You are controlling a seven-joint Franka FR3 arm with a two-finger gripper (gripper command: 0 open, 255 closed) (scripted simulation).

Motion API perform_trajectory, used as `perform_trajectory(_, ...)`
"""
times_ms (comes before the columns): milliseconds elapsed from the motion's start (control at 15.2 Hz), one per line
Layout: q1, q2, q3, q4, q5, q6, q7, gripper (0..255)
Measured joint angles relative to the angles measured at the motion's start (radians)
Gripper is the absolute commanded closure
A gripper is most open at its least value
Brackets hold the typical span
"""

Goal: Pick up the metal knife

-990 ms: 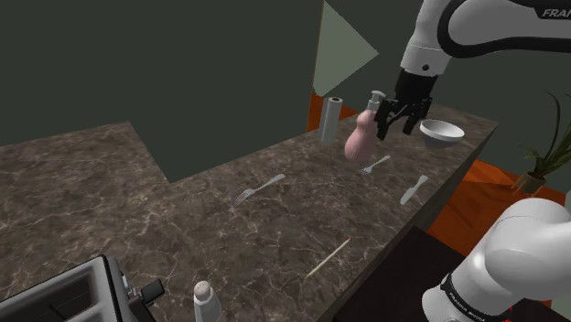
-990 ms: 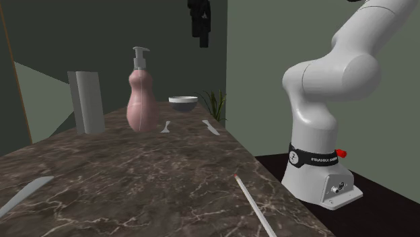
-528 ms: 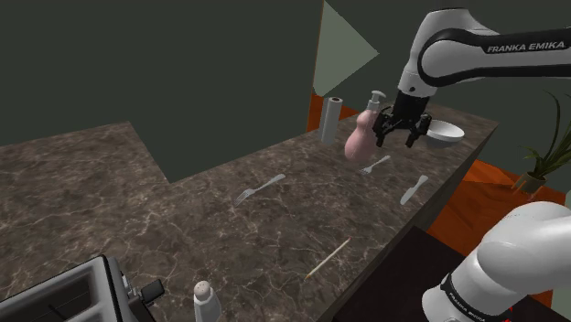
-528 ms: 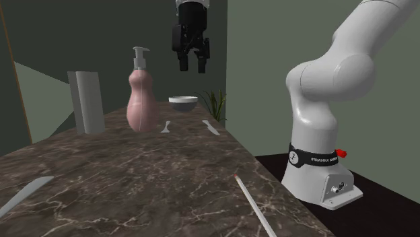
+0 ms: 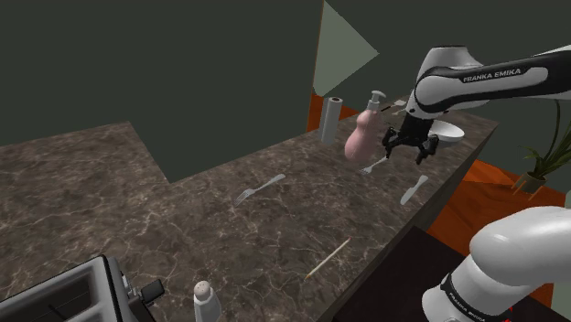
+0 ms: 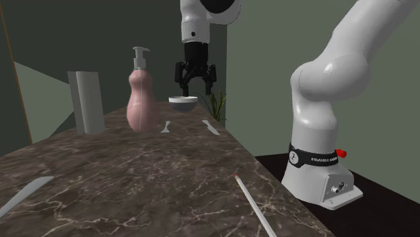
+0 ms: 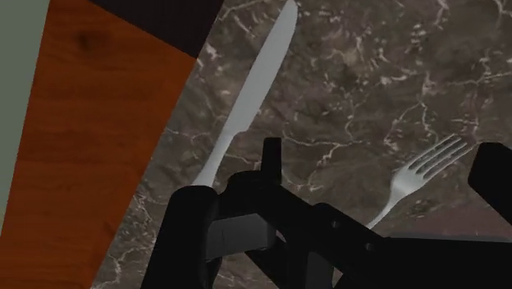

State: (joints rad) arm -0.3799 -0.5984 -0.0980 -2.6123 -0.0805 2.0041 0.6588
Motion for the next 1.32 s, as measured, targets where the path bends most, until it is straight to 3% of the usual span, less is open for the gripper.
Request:
perform_trajectory(594, -0.185, 0.093, -0.054, -0.128, -0.054, 0.202, 0.242, 0)
perform_trajectory(1122, -0.201, 0.171, -0.067, -0.185, -0.065, 0.335, 0.263, 0)
perform_trajectory(1188, -0.201, 0.177, -0.067, -0.186, -0.065, 0.343, 0.264, 255)
perform_trajectory(1320, -0.2, 0.182, -0.067, -0.187, -0.065, 0.35, 0.265, 255)
